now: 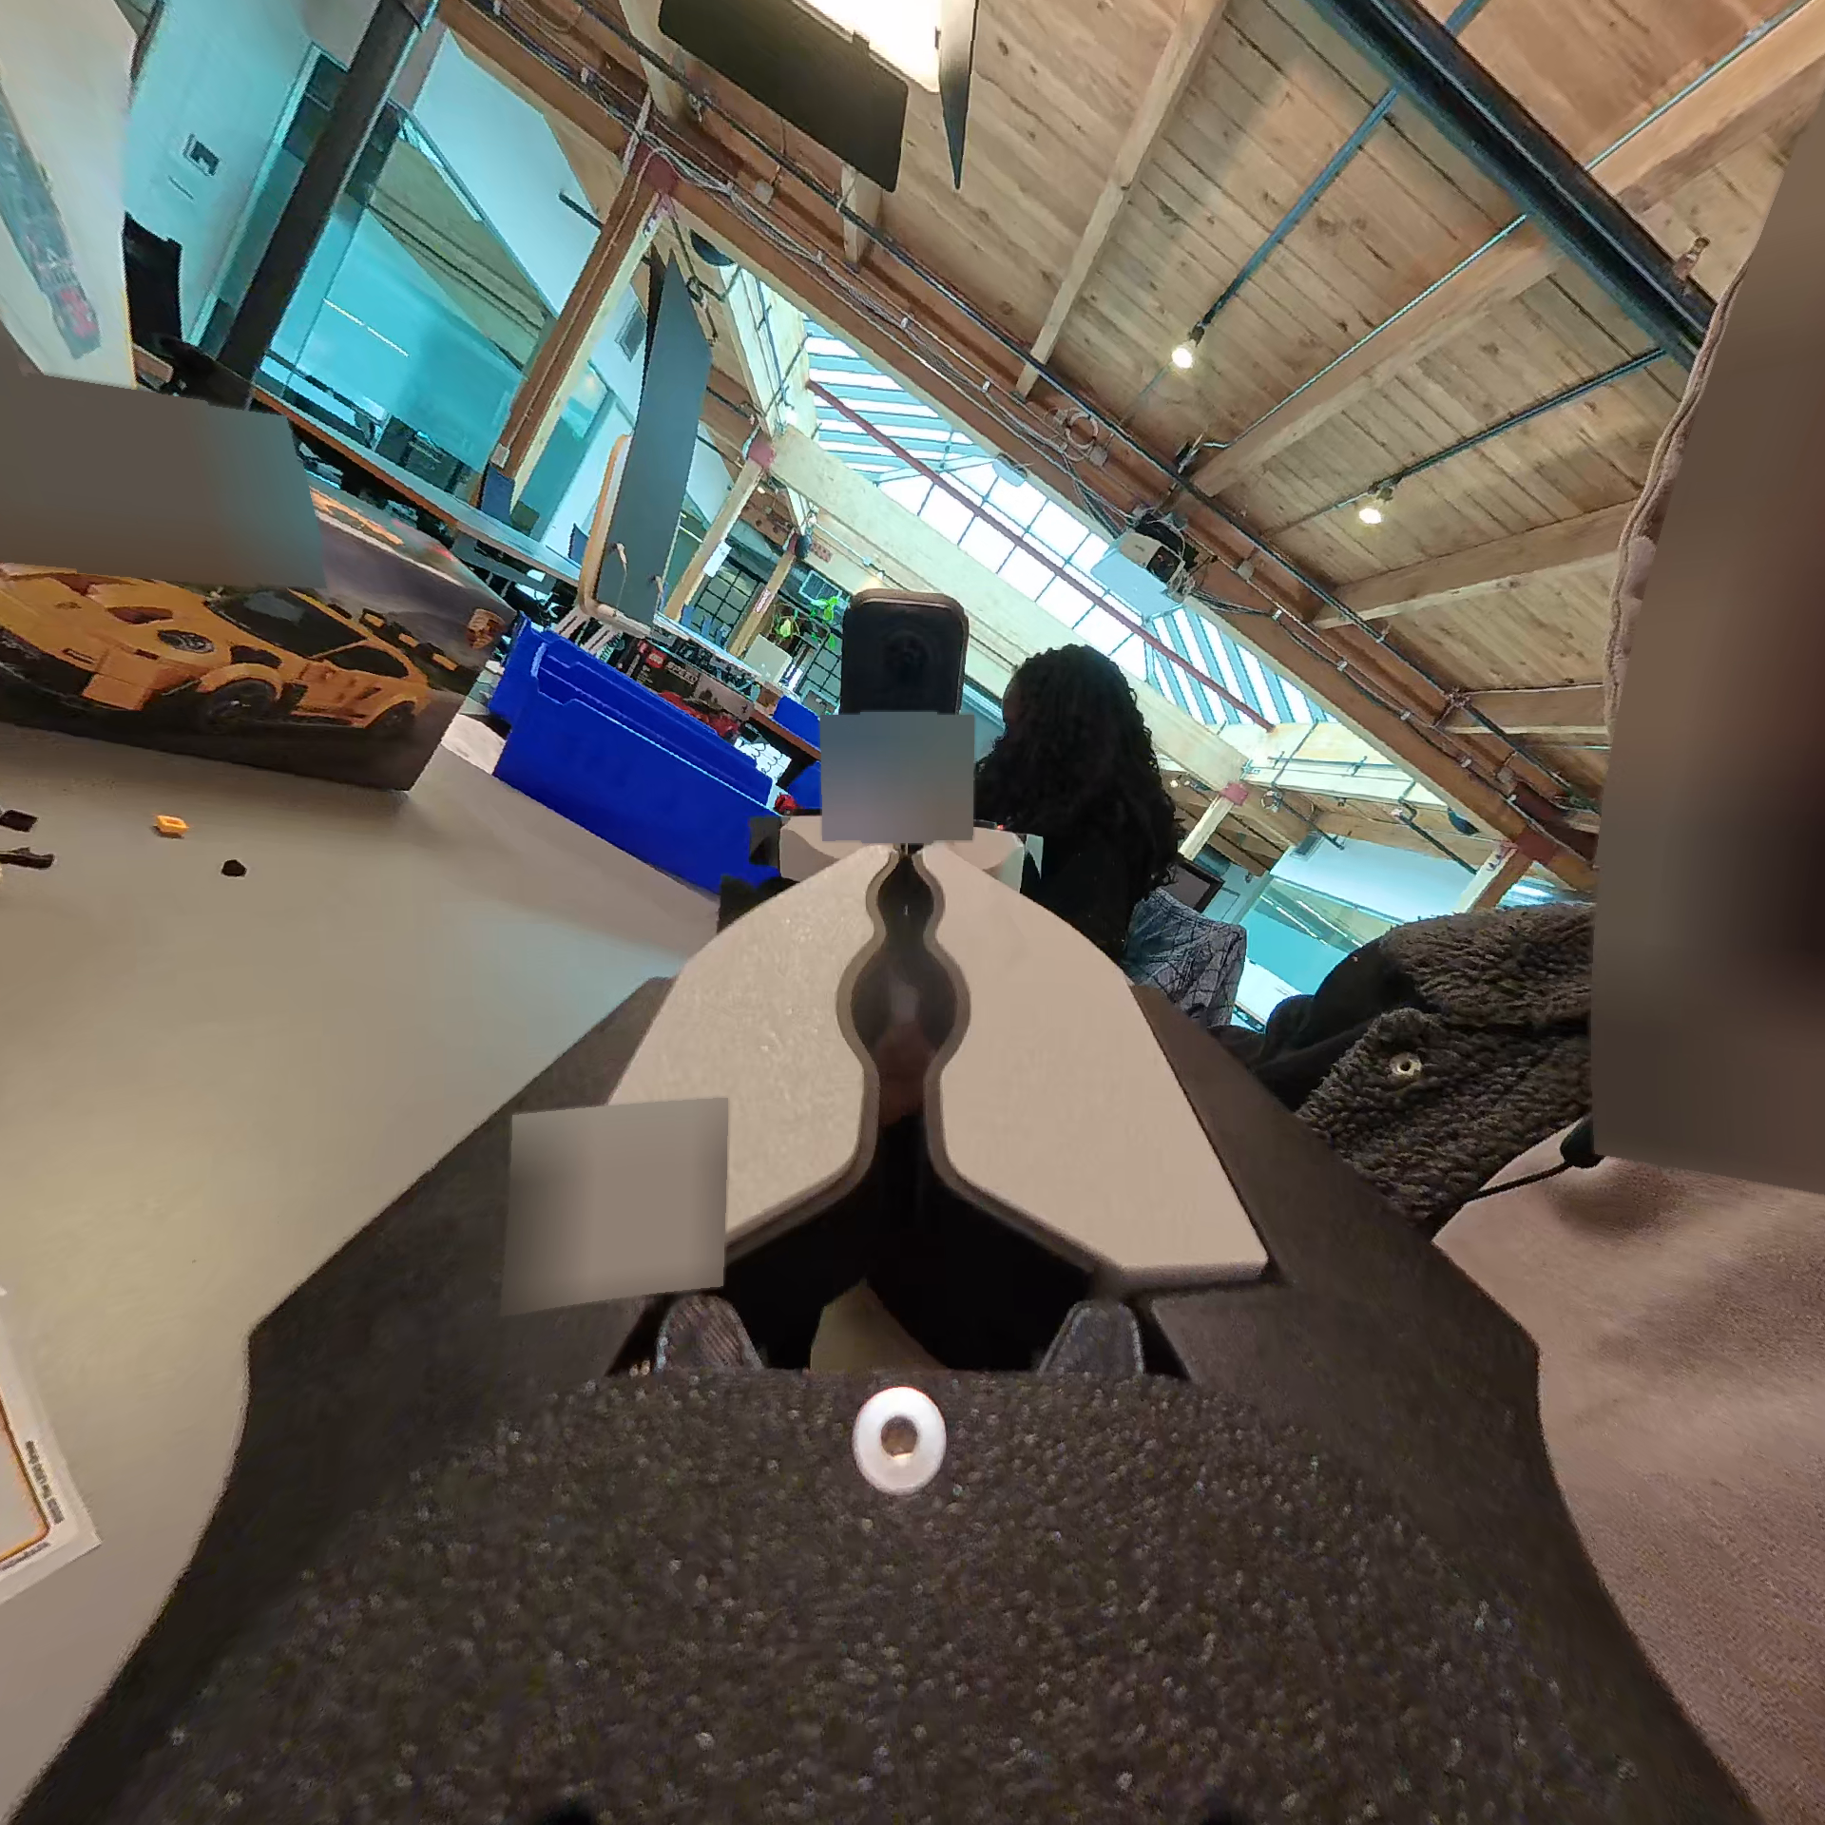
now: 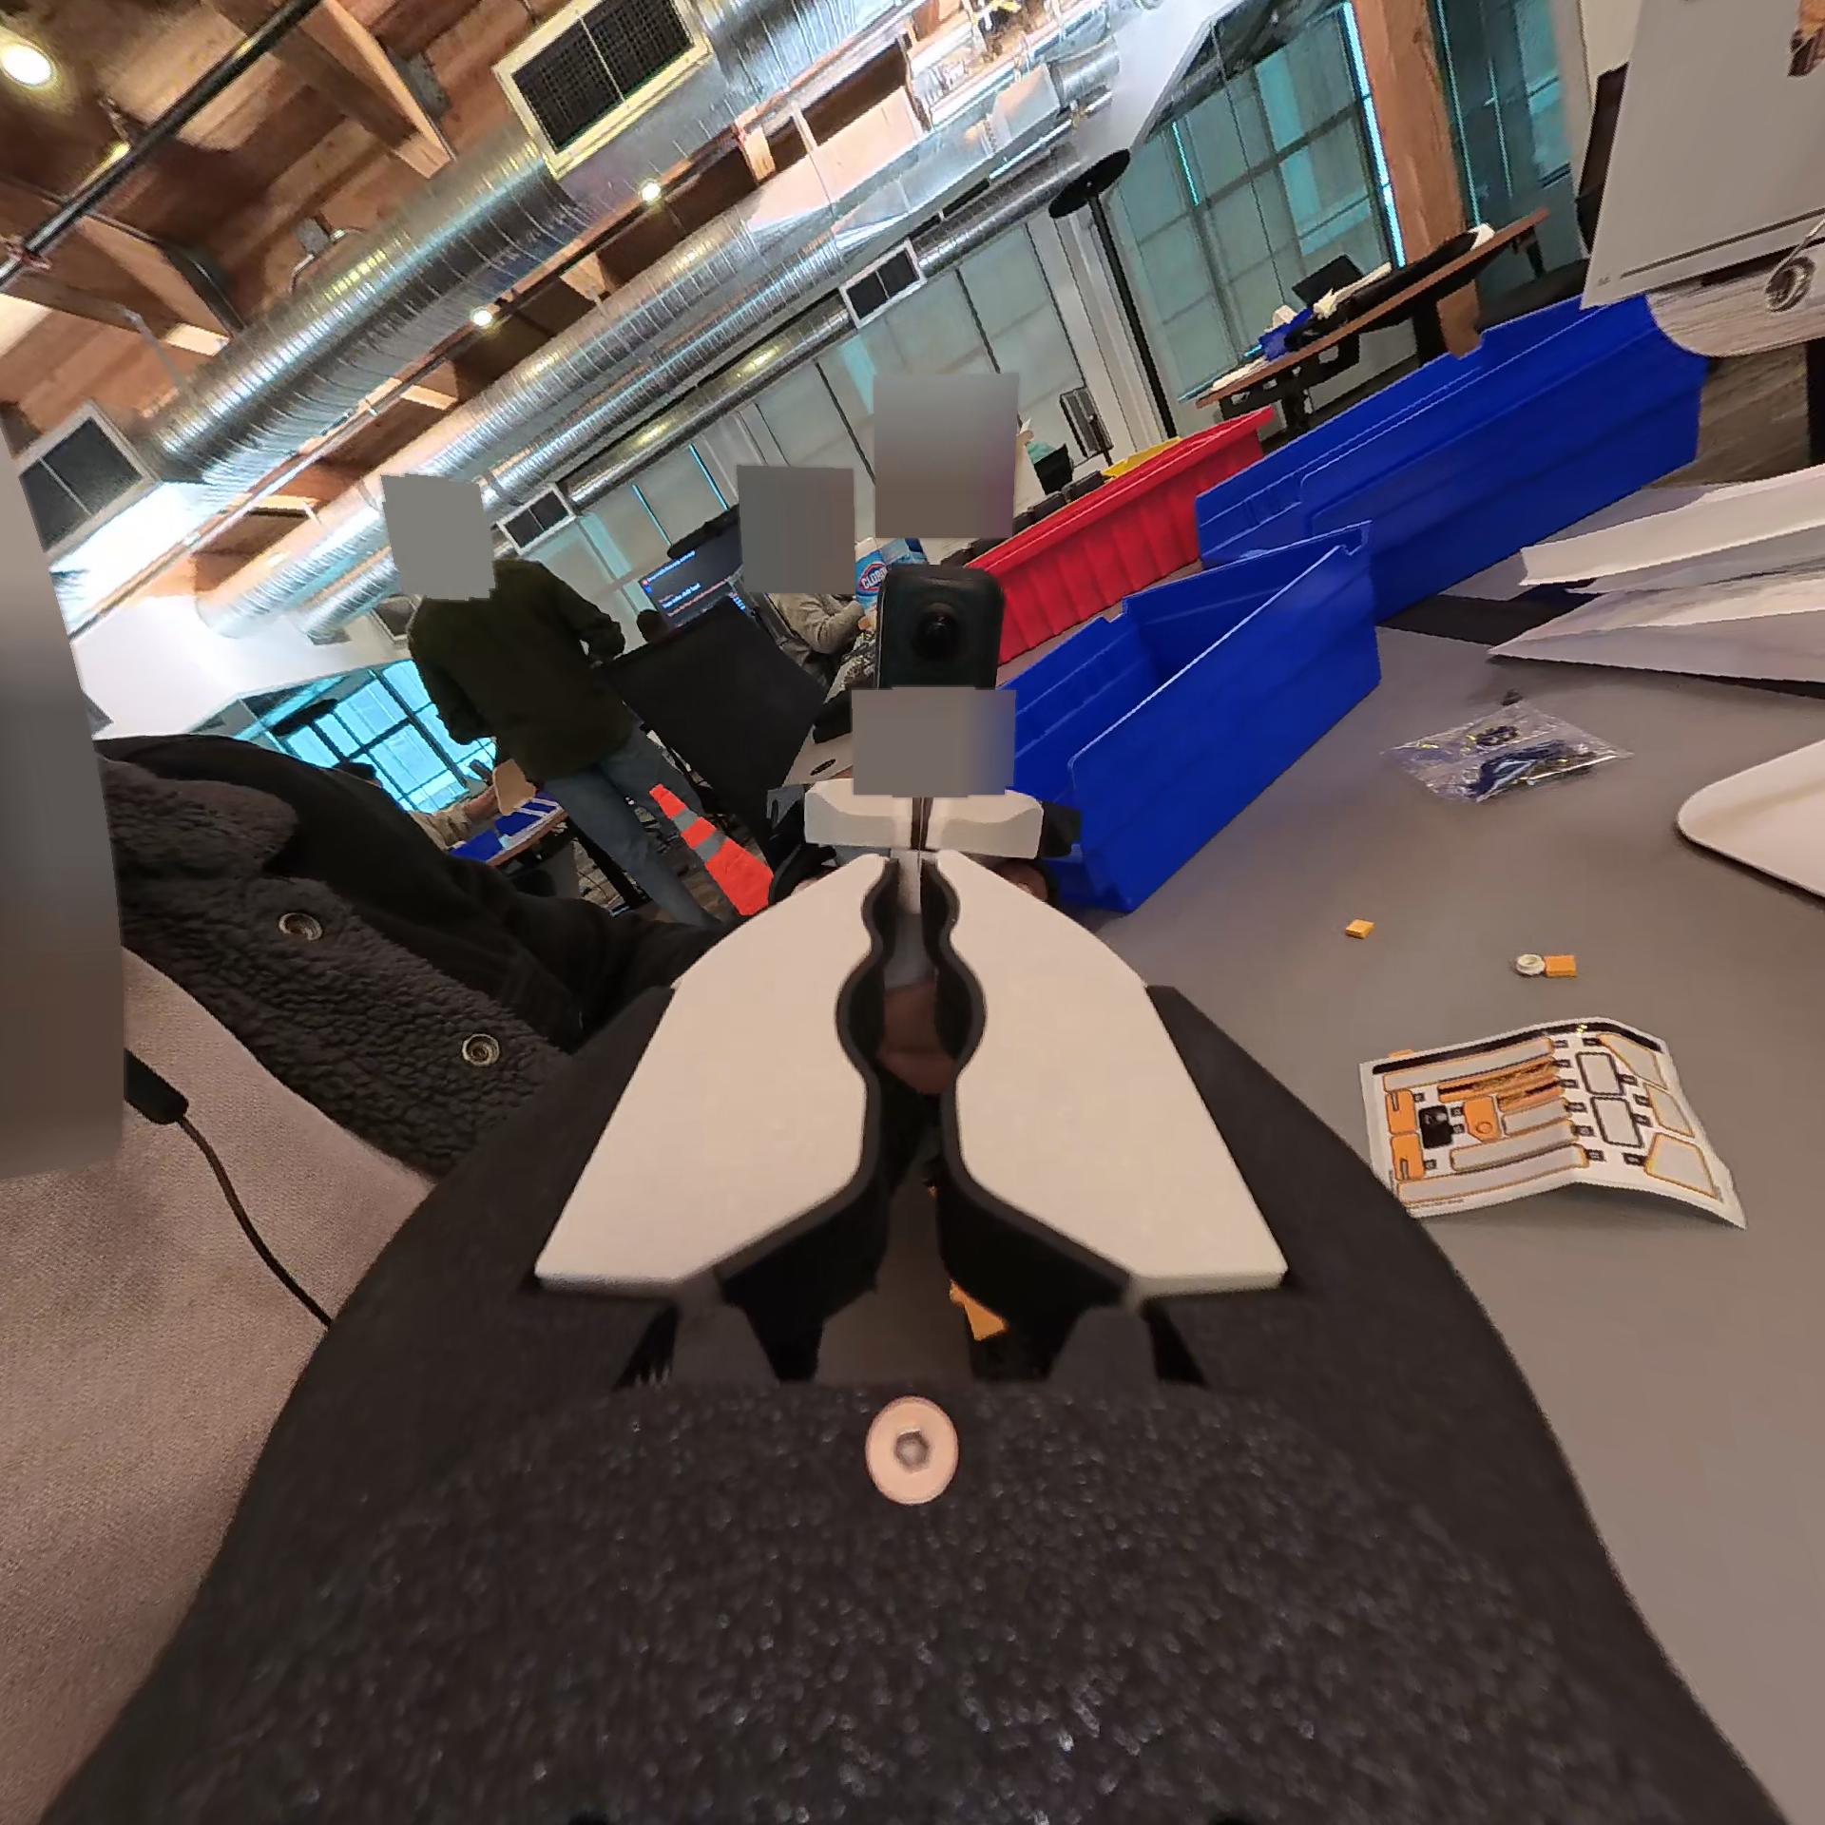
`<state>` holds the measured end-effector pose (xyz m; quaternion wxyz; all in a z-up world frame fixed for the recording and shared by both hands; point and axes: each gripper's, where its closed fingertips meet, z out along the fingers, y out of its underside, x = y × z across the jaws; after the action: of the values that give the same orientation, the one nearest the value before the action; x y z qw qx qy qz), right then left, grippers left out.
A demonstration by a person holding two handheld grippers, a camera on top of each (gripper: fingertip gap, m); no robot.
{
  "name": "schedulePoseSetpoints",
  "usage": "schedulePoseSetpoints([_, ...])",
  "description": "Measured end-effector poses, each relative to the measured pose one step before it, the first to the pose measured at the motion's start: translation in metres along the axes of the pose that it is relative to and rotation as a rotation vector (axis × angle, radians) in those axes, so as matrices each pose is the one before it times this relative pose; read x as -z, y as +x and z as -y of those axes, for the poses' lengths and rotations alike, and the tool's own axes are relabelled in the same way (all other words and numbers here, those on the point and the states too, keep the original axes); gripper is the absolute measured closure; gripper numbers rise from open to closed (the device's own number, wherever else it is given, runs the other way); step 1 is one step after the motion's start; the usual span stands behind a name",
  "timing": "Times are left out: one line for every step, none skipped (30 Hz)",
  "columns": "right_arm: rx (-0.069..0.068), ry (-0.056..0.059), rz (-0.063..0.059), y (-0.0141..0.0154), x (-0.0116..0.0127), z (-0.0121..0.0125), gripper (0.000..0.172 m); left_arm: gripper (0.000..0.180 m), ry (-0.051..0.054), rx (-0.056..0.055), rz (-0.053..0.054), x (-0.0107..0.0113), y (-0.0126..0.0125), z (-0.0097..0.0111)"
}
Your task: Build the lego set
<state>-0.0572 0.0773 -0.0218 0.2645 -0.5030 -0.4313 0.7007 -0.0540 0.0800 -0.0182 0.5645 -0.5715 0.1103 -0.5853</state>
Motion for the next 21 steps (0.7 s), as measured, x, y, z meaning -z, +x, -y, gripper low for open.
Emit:
schedulePoseSetpoints([-0.0002, 0.0018, -0.0016, 0.00016, -0.00015, 0.00010, 0.168, 0.180, -0.0007, 0.0017, 0.0000, -0.00015, -0.00009, -0.00029])
schedulePoseSetpoints([0.0001, 0.0002, -0.0019, 0.00038, -0.00008, -0.00015, 0.169, 0.180, 0.0002, 0.0000, 0.0015, -0.00008, -0.00036, -0.00014])
schedulePoseSetpoints([-0.0003, 0.0004, -0.0008, 0.00017, -0.00011, -0.00003, 0.169, 0.180, 0.0001, -0.0004, 0.0010, -0.00006, -0.00018, -0.00011])
schedulePoseSetpoints([-0.0008, 0.0006, -0.0010, 0.00029, -0.00008, -0.00004, 0.169, 0.180, -0.0003, 0.0003, 0.0001, -0.00011, -0.00005, -0.00006])
schedulePoseSetpoints([-0.0003, 0.0008, -0.0020, 0.00046, 0.00013, 0.00002, 0.170, 0.180, -0.0007, 0.0003, 0.0011, -0.00005, -0.00023, -0.00019])
schedulePoseSetpoints([-0.0001, 0.0004, -0.0015, 0.00036, 0.00003, -0.00007, 0.171, 0.180, -0.0009, -0.0003, 0.0010, -0.00008, -0.00028, -0.00035])
schedulePoseSetpoints([-0.0003, -0.0012, -0.0021, 0.00049, 0.00007, -0.00013, 0.172, 0.180, -0.0003, 0.0009, -0.0005, -0.00018, -0.00008, -0.00023])
schedulePoseSetpoints([0.0001, -0.0005, -0.0023, 0.00051, 0.00011, -0.00006, 0.172, 0.180, -0.0005, 0.0015, 0.0000, -0.00009, -0.00019, -0.00003])
schedulePoseSetpoints([0.0002, -0.0016, -0.0016, 0.00043, 0.00008, -0.00033, 0.172, 0.180, -0.0012, 0.0001, 0.0014, -0.00003, -0.00042, -0.00030])
schedulePoseSetpoints([-0.0004, -0.0030, 0.0004, 0.00023, 0.00012, -0.00022, 0.172, 0.180, -0.0017, 0.0000, 0.0003, 0.00002, -0.00015, -0.00032])
schedulePoseSetpoints([-0.0013, -0.0044, 0.0017, 0.00002, 0.00025, -0.00028, 0.172, 0.180, -0.0032, 0.0010, -0.0012, 0.00000, 0.00002, -0.00037])
schedulePoseSetpoints([-0.0034, -0.0083, 0.0027, -0.00003, 0.00030, -0.00057, 0.172, 0.180, -0.0063, -0.0010, -0.0025, 0.00004, 0.00024, -0.00059])
schedulePoseSetpoints([-0.0065, -0.0123, 0.0021, -0.00002, 0.00037, -0.00079, 0.172, 0.180, -0.0114, -0.0075, -0.0005, 0.00003, 0.00020, -0.00084])
schedulePoseSetpoints([-0.0102, -0.0160, 0.0022, -0.00001, 0.00047, -0.00099, 0.172, 0.180, -0.0173, -0.0142, 0.0031, 0.00007, -0.00021, -0.00122])
schedulePoseSetpoints([-0.0136, -0.0206, 0.0033, -0.00002, 0.00044, -0.00148, 0.172, 0.180, -0.0233, -0.0199, 0.0038, 0.00036, -0.00017, -0.00151])
schedulePoseSetpoints([-0.0155, -0.0256, -0.0032, 0.00107, 0.00036, -0.00200, 0.172, 0.169, -0.0284, -0.0271, 0.0043, 0.00022, 0.00004, -0.00182])
schedulePoseSetpoints([-0.0168, -0.0300, -0.0151, 0.00310, 0.00061, -0.00260, 0.172, 0.163, -0.0422, -0.0295, 0.0046, 0.00022, 0.00026, -0.00298])
schedulePoseSetpoints([-0.0207, -0.0337, -0.0057, 0.00213, 0.00082, -0.00320, 0.172, 0.161, -0.0444, -0.0379, -0.0015, 0.00064, 0.00171, -0.00317])
schedulePoseSetpoints([-0.0239, -0.0291, 0.0077, 0.00017, 0.00065, -0.00283, 0.172, 0.158, -0.0499, -0.0417, 0.0007, 0.00044, 0.00167, -0.00425])
schedulePoseSetpoints([-0.0269, -0.0341, -0.0037, 0.00186, 0.00031, -0.00384, 0.172, 0.155, -0.0527, -0.0455, 0.0120, 0.00036, -0.00006, -0.00517])
schedulePoseSetpoints([-0.0262, -0.0446, -0.0083, 0.00275, -0.00005, -0.00583, 0.172, 0.150, -0.0554, -0.0487, 0.0200, 0.00080, -0.00140, -0.00581])
